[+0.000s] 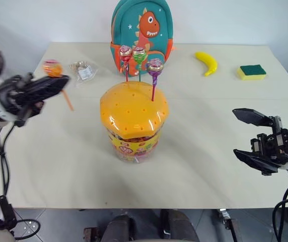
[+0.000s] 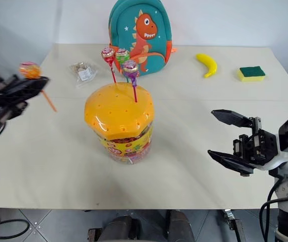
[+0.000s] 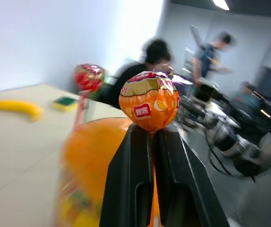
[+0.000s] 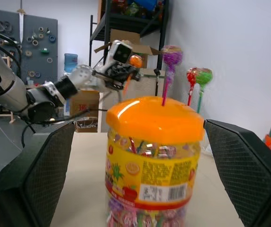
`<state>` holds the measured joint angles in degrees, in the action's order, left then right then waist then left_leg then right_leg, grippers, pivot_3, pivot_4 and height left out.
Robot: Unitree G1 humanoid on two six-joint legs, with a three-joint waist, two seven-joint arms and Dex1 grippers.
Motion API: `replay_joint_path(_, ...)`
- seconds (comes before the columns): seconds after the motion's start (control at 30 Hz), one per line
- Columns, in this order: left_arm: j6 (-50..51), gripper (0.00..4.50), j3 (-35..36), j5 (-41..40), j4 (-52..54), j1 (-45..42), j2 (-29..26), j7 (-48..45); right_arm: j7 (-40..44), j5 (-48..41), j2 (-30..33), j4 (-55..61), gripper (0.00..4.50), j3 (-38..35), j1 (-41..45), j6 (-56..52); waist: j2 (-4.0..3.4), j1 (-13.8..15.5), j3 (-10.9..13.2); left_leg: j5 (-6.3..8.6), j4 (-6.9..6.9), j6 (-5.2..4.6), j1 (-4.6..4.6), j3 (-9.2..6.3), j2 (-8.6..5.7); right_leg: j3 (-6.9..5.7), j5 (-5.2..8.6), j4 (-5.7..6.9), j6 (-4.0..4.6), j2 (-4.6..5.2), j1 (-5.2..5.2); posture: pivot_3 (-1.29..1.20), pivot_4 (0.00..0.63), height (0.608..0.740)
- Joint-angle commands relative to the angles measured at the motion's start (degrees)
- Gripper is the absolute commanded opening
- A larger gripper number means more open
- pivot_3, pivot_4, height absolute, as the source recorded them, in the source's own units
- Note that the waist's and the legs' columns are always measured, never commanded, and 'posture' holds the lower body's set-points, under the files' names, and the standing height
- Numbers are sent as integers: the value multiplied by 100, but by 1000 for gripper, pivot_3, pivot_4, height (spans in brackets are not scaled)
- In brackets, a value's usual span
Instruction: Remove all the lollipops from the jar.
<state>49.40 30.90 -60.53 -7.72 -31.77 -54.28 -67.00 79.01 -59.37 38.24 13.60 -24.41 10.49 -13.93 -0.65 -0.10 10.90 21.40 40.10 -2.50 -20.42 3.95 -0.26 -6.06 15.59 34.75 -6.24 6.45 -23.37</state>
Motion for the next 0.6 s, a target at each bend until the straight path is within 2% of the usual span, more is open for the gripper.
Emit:
replay_joint_path(0.03, -245, 30, 877, 241, -410, 620, -134, 361, 219, 71, 64, -225, 4500, -63, 207, 92, 0, -1, 0, 0, 0, 0, 0, 0, 0, 2, 0, 1, 0, 5, 0, 0, 150, 740)
replay_joint_path(0.1, -260, 30, 1140, 408, -446, 1170, -158, 510, 267, 144, 27, -336, 4500, -56, 262, 134, 0, -1, 1, 1, -2, 1, 0, -4, 0, 10, 0, -1, 0, 11, 0, 0, 150, 740)
replay_joint_path(0.23, -488, 30, 965, 1469, -215, 3158, -363, 430, 395, 302, -60, -398, 4500, -24, 160, 245, -2, -13, 1, 5, -14, 3, -2, -11, -1, 24, 1, -5, 2, 19, -4, 0, 150, 740)
replay_joint_path(0.33, -408, 30, 761, 1873, -132, 3884, -424, 645, 518, 442, -94, -430, 4500, 38, 86, 354, 8, 26, 5, 9, -15, 4, -12, -19, 0, 19, 3, -12, 6, 21, -9, 0, 150, 740)
replay_joint_path(0.4, -179, 30, 610, 2093, -98, 4170, -456, 910, 593, 527, -98, -436, 4500, 84, 32, 406, 8, 44, 5, 9, -11, 4, -13, -26, -1, 19, 3, -14, 7, 31, -6, 0, 150, 740)
replay_joint_path(0.57, 346, 30, 411, 2175, 125, 4262, -457, 1177, 763, 671, -46, -477, 4500, 134, -50, 491, 4, 51, 4, 26, -13, 33, -11, -29, -4, 23, 6, -21, 14, 45, -12, 0, 150, 740)
replay_joint_path(0.6, 455, 272, 356, 2177, 190, 4328, -505, 1122, 765, 676, -32, -488, 4500, 106, -54, 494, 4, 32, 4, 27, -15, 34, -9, -28, -3, 23, 8, -18, 17, 46, -12, 0, 150, 740)
